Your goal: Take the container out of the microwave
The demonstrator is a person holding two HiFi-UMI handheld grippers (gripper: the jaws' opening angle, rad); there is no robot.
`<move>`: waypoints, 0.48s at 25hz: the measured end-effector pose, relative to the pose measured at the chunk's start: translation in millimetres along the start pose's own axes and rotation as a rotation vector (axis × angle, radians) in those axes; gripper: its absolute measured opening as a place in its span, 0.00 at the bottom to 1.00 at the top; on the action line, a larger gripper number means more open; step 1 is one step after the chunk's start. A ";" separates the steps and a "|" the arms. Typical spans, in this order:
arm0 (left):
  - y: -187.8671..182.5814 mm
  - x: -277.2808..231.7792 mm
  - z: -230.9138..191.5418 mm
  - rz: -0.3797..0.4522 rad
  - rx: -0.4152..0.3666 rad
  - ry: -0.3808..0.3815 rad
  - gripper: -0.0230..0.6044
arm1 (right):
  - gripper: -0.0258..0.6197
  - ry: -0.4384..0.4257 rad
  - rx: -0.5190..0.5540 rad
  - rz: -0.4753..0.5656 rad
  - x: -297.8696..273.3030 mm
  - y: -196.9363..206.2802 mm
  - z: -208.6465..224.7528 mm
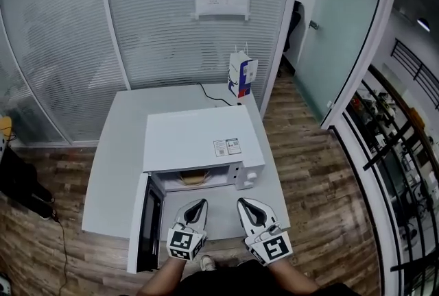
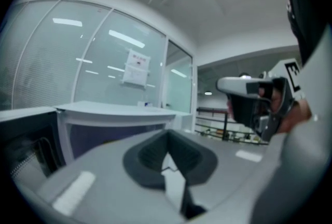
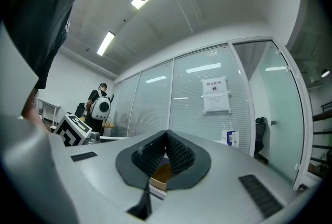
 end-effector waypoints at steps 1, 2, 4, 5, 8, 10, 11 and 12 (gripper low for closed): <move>0.7 -1.9 -3.1 0.002 0.006 -0.007 0.04 | 0.04 -0.007 -0.001 -0.008 -3.3 2.8 0.5; 1.2 -4.1 -6.1 0.002 0.011 -0.012 0.04 | 0.04 -0.015 -0.002 -0.015 -7.3 5.7 1.7; 3.3 -10.8 -11.5 -0.001 0.011 -0.023 0.04 | 0.04 -0.029 -0.006 -0.021 -16.2 11.3 7.0; 4.6 -15.0 -13.7 -0.003 0.009 -0.031 0.04 | 0.04 -0.036 -0.009 -0.023 -20.7 14.0 10.4; 5.7 -24.2 -17.4 -0.007 0.008 -0.061 0.04 | 0.04 -0.072 -0.018 -0.035 -32.2 22.1 16.7; 9.9 -27.3 -21.3 -0.015 0.017 -0.088 0.04 | 0.04 -0.099 -0.030 -0.046 -38.5 29.1 18.5; 12.6 -28.7 -24.7 -0.020 0.022 -0.106 0.04 | 0.04 -0.110 -0.037 -0.052 -41.9 32.7 19.6; 14.3 -30.1 -28.3 -0.022 0.025 -0.125 0.04 | 0.04 -0.121 -0.042 -0.057 -45.3 35.9 20.6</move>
Point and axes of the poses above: the fingertips, and each gripper's own axes: x backward along the fingers, z to its right, y out of its underside, the point moved 1 cm from there along x, backward along the fingers
